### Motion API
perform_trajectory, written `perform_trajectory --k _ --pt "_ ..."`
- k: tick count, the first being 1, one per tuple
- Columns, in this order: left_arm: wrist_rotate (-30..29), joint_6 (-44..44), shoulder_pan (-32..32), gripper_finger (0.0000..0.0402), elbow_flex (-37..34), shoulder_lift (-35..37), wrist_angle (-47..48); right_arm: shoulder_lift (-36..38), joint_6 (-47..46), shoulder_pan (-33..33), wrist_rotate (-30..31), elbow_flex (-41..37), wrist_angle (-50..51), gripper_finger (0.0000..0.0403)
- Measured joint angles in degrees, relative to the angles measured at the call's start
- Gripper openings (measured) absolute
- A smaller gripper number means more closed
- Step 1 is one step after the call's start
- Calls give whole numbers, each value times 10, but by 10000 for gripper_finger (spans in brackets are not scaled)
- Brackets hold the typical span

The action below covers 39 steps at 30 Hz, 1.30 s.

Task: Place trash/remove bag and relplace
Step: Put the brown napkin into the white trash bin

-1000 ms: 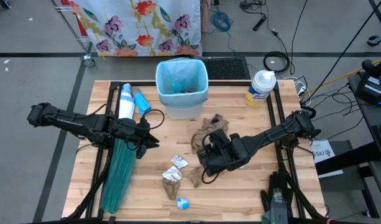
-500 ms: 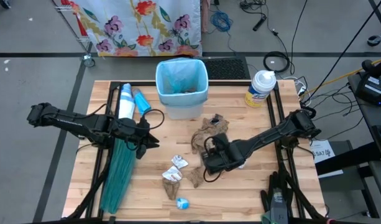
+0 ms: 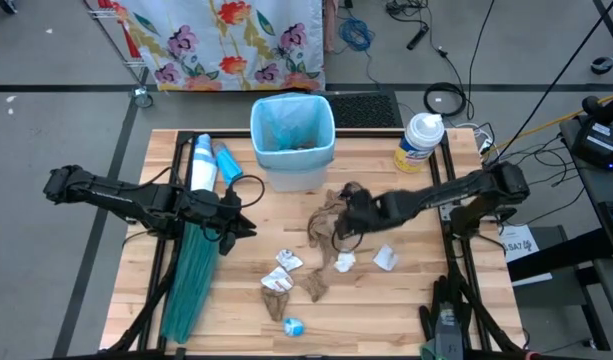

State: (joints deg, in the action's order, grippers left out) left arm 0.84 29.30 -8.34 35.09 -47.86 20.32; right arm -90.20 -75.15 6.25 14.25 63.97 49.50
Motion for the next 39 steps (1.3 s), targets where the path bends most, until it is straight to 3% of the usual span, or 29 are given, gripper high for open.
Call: perform_trajectory --k 6,13,18,24,27,32,39 --pt "-20 0 1 109 0 0 0 18 91 -91 -37 -32 -34 150" --pt "-40 2 1 109 0 0 0 14 143 -149 -69 -62 -93 150" --pt "-56 3 1 109 0 0 0 13 148 -174 -94 -104 -120 150" --pt "-77 3 1 109 0 0 0 13 139 -178 -114 -174 -249 149" --pt "-82 3 1 109 0 0 0 13 131 -178 -112 -195 -276 125" --pt "-82 4 1 109 0 0 -1 13 132 -174 -120 -204 -275 19" --pt "-73 4 1 109 0 0 0 29 50 -97 -114 -181 -252 3"
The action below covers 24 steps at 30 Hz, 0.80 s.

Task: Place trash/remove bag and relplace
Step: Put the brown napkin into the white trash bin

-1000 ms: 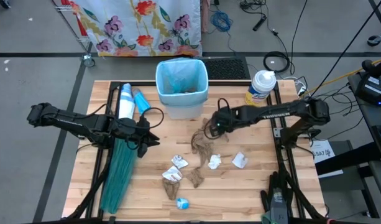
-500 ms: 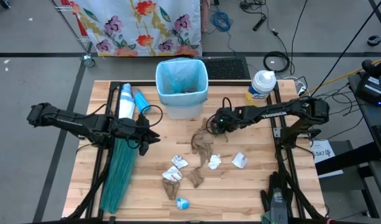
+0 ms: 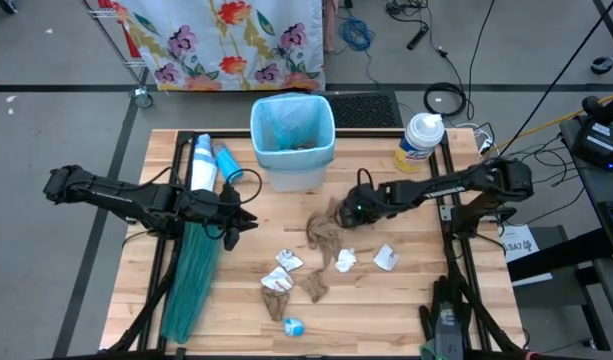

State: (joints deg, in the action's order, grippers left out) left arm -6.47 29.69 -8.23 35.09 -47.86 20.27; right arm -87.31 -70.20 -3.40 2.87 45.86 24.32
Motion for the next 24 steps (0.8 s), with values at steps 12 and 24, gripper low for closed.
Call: perform_trajectory --k 12,24 --pt "3 -19 0 109 0 0 0 25 -151 156 133 157 230 1" --pt "2 -44 0 109 0 0 -2 24 -146 187 184 329 323 0"
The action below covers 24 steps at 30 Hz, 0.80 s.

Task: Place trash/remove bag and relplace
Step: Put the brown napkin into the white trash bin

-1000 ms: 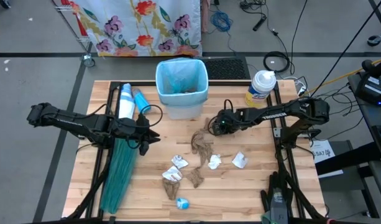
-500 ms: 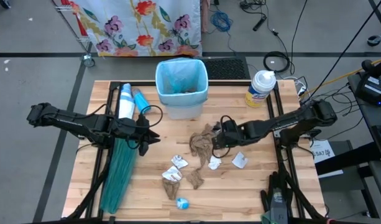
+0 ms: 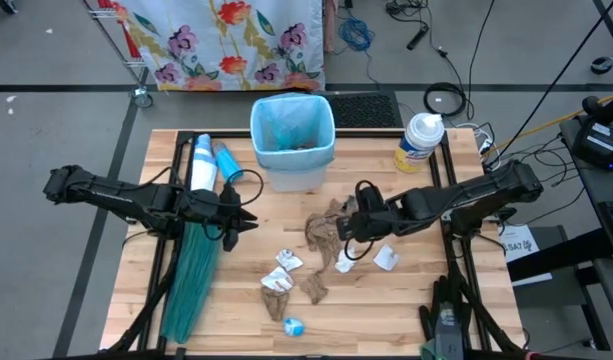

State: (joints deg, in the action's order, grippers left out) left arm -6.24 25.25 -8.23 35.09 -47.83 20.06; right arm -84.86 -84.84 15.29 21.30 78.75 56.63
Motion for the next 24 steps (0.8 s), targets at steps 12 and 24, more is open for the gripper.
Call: perform_trajectory --k 12,24 --pt "0 18 0 109 0 0 0 -1 144 -52 45 124 5 0" --pt "0 30 0 109 0 0 0 -7 401 -217 0 197 -157 0"
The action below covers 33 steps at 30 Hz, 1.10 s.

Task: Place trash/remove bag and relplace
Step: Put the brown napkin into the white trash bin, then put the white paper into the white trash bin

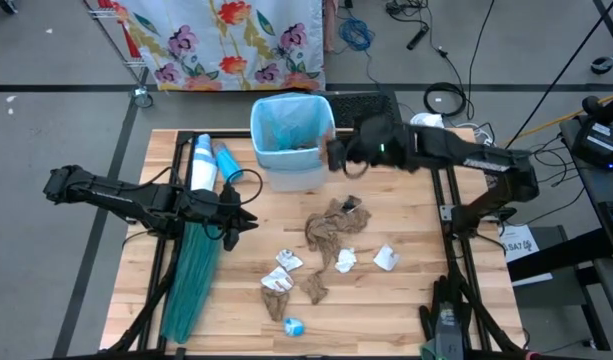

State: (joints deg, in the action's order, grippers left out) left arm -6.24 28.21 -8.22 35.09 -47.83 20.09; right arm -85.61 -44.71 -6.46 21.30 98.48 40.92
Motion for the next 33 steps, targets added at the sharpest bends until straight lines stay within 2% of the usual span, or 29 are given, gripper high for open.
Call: perform_trajectory --k 2,7,11,16,23,28,33 --pt "0 0 0 109 0 0 0 -10 31 -31 -29 0 -50 0" --pt "0 2 0 109 0 0 0 -50 100 -93 -52 0 -163 2" --pt "-3 15 0 109 0 0 1 -90 128 -125 -82 0 -208 15" --pt "-6 30 0 109 0 0 1 -128 104 -154 -108 0 -172 51" --pt "-12 30 0 109 0 0 3 -133 80 -180 -187 0 -155 115" --pt "-17 30 0 109 0 0 2 -107 112 -180 -190 0 -143 142" --pt "-18 30 0 109 0 0 2 -65 128 -180 -181 0 -93 145"
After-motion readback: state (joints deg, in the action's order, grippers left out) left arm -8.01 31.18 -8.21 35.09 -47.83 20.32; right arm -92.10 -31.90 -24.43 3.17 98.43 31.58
